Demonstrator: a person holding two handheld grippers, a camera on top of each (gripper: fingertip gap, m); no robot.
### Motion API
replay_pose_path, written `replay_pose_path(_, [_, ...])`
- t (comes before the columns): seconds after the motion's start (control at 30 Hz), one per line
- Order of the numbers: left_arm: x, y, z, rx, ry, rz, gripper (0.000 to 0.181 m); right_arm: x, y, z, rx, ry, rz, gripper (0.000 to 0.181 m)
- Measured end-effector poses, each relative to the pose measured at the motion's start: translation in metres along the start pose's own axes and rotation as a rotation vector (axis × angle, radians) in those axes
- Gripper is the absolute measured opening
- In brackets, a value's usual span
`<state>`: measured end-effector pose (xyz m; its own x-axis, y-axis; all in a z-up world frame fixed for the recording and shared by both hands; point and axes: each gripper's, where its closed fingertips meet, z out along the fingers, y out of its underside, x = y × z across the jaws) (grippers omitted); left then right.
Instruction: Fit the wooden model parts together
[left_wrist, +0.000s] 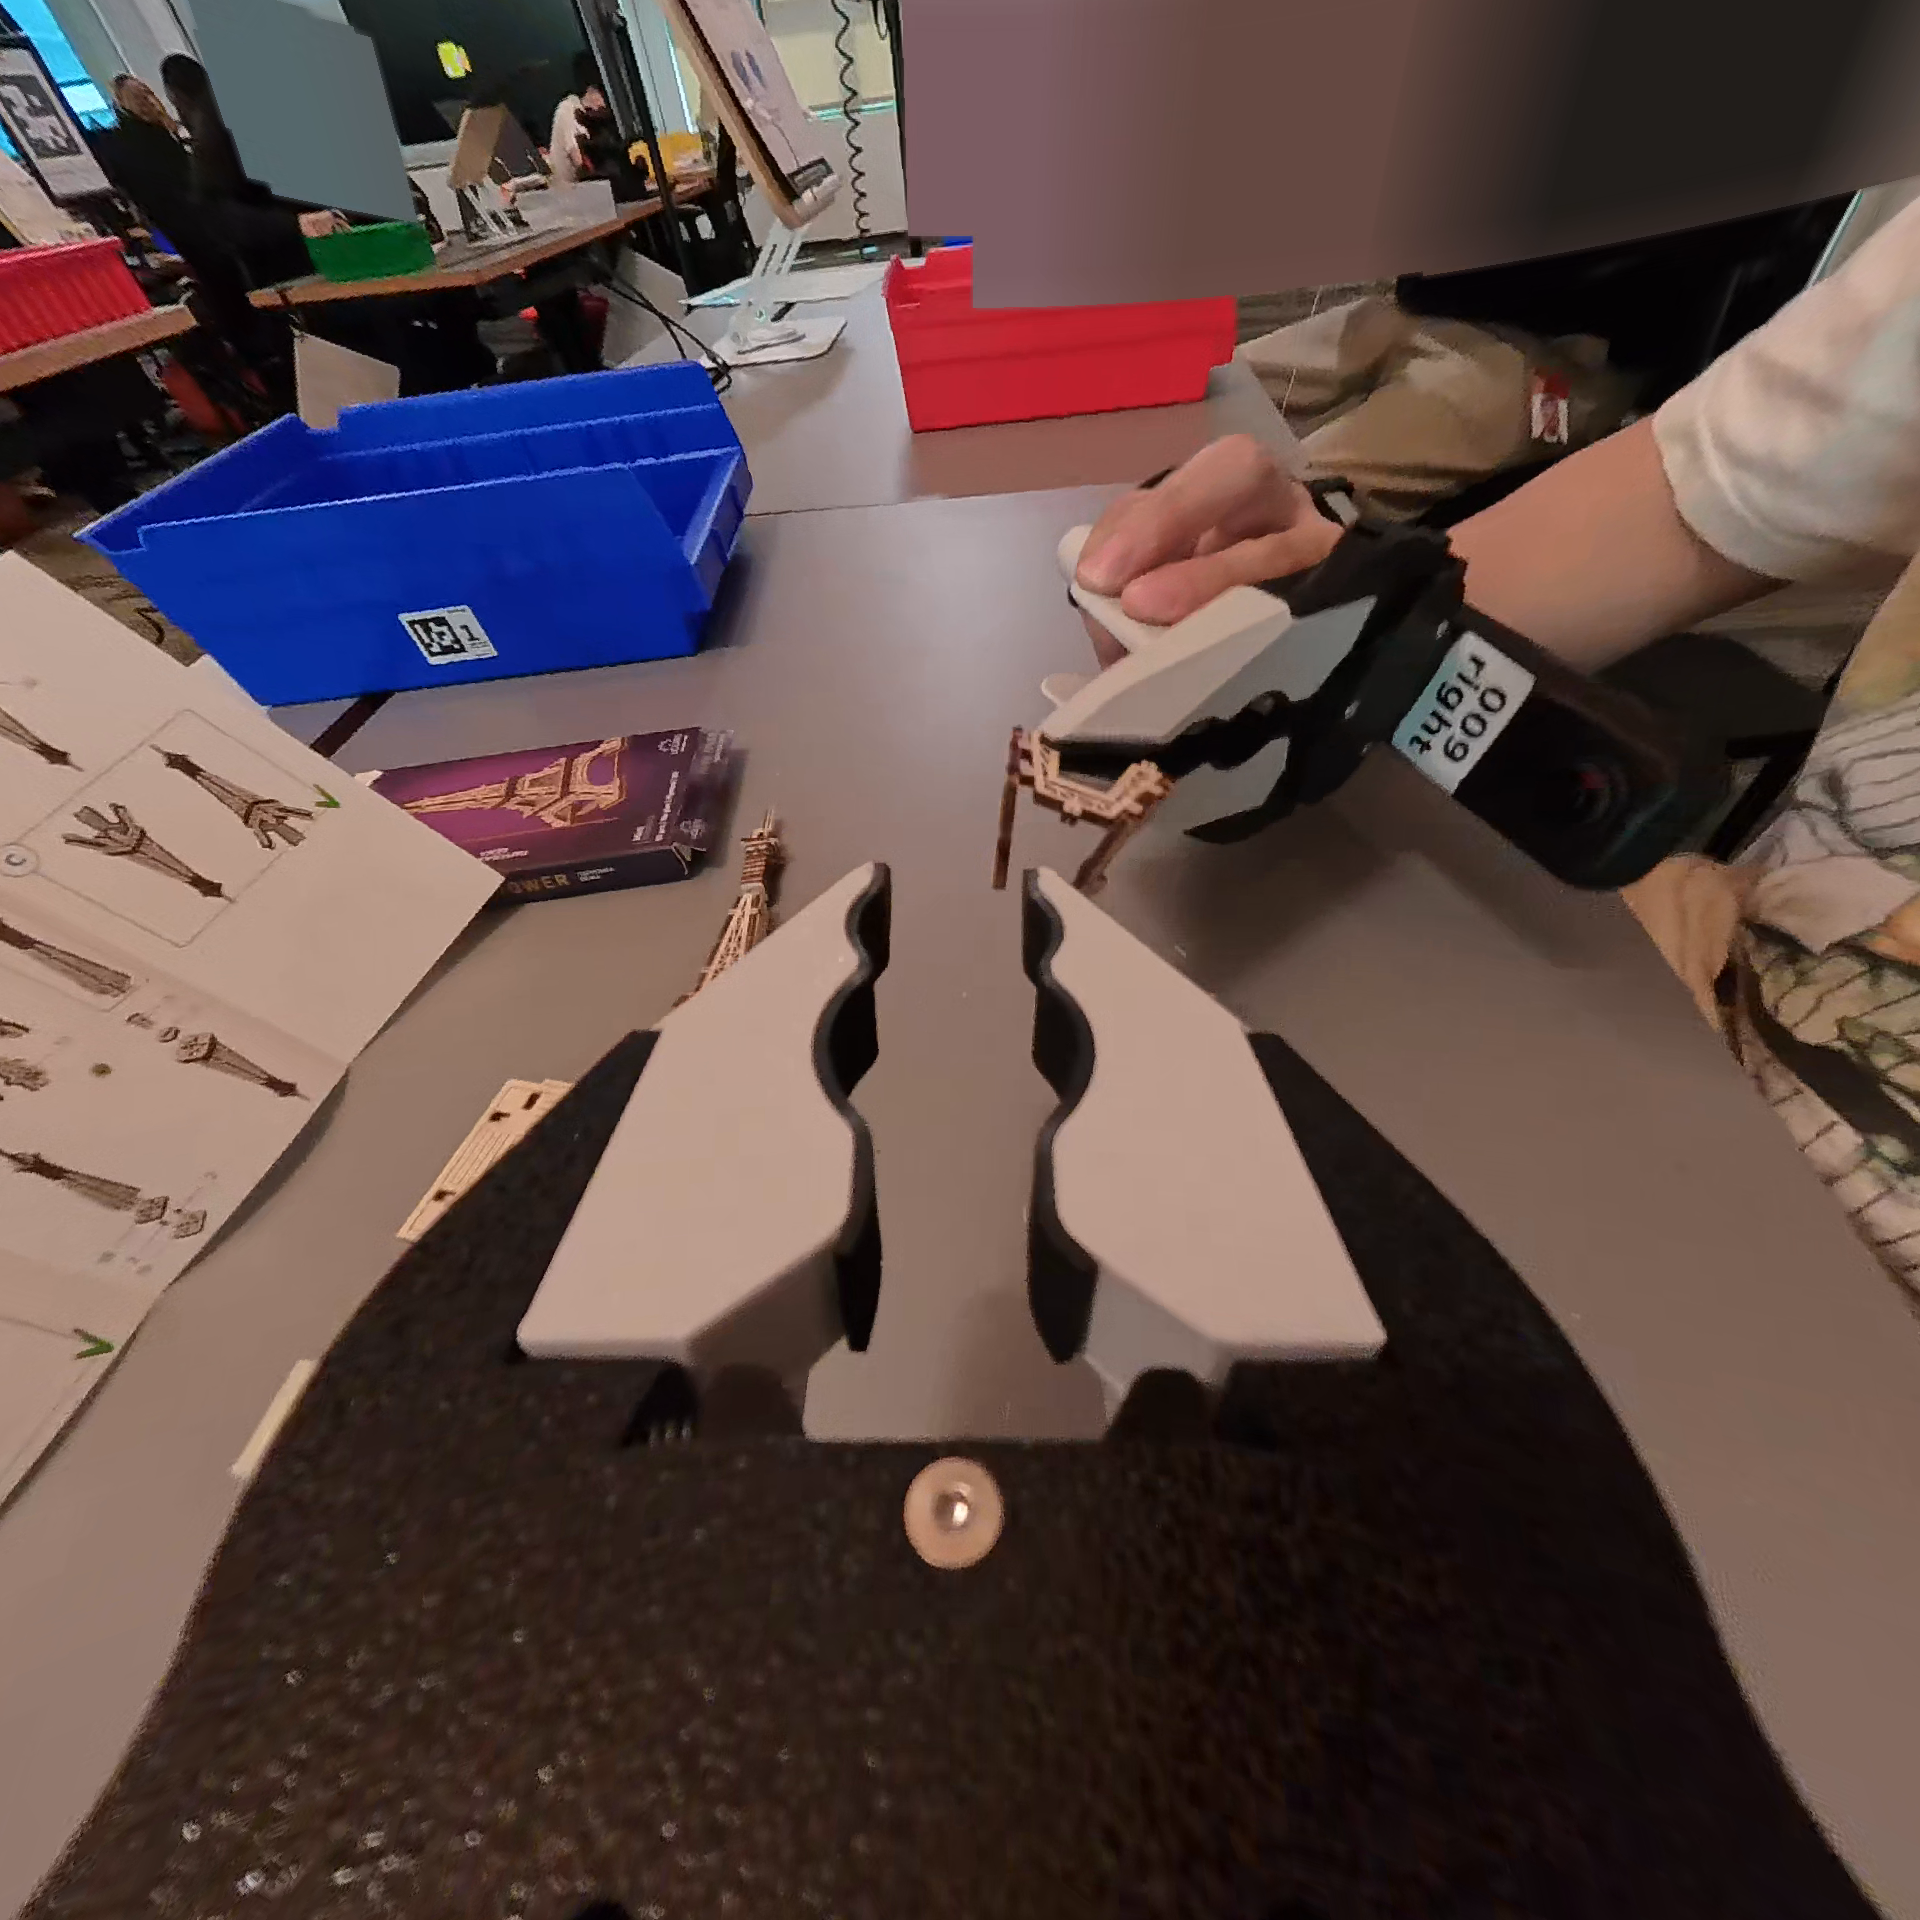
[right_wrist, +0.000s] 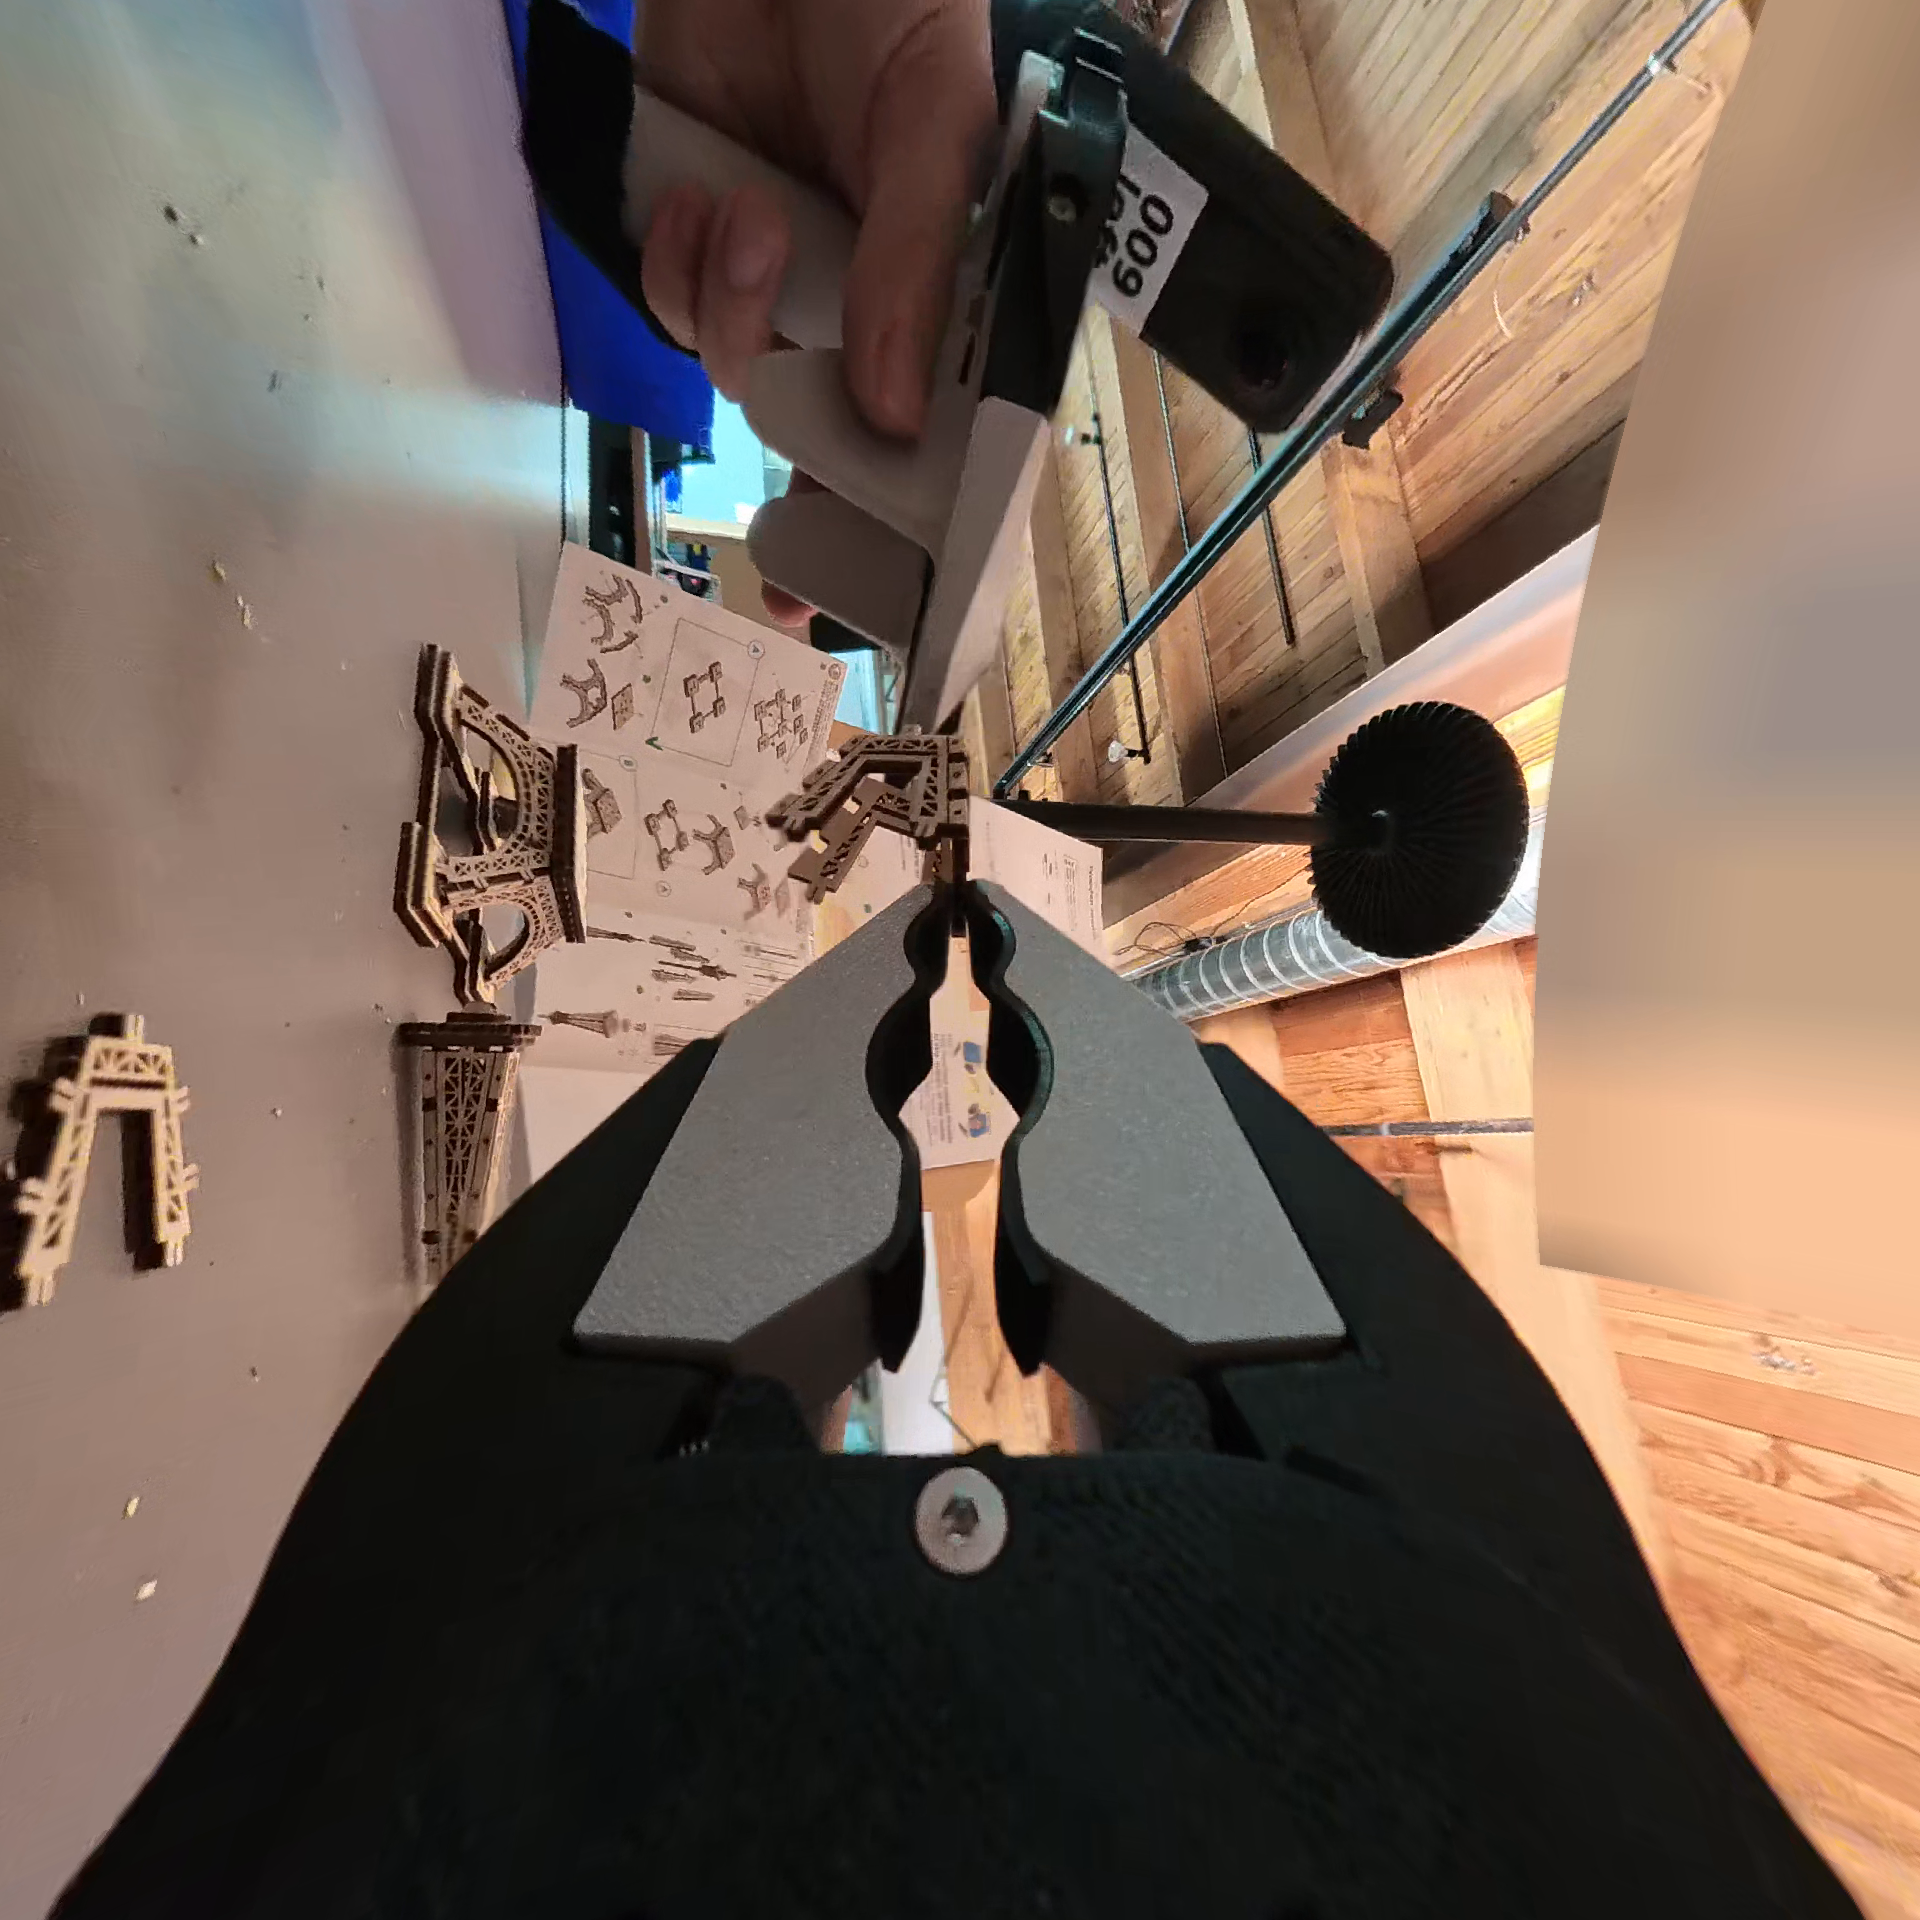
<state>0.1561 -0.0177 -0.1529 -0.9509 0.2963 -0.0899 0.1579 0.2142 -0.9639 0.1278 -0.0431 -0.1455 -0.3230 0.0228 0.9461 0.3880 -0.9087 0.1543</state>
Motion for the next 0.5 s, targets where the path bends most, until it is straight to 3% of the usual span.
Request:
replay_pose_path(0.23, [0.002,0.012,0.008,-0.051,0.000,0.058,0.019,-0.006,-0.002,-0.002,0.035,-0.068,0.205,0.000])
replay_pose_path(0.5, [0.011,0.016,0.016,-0.066,0.028,0.129,0.003,-0.014,-0.006,-0.001,0.050,-0.107,0.217,0.000])
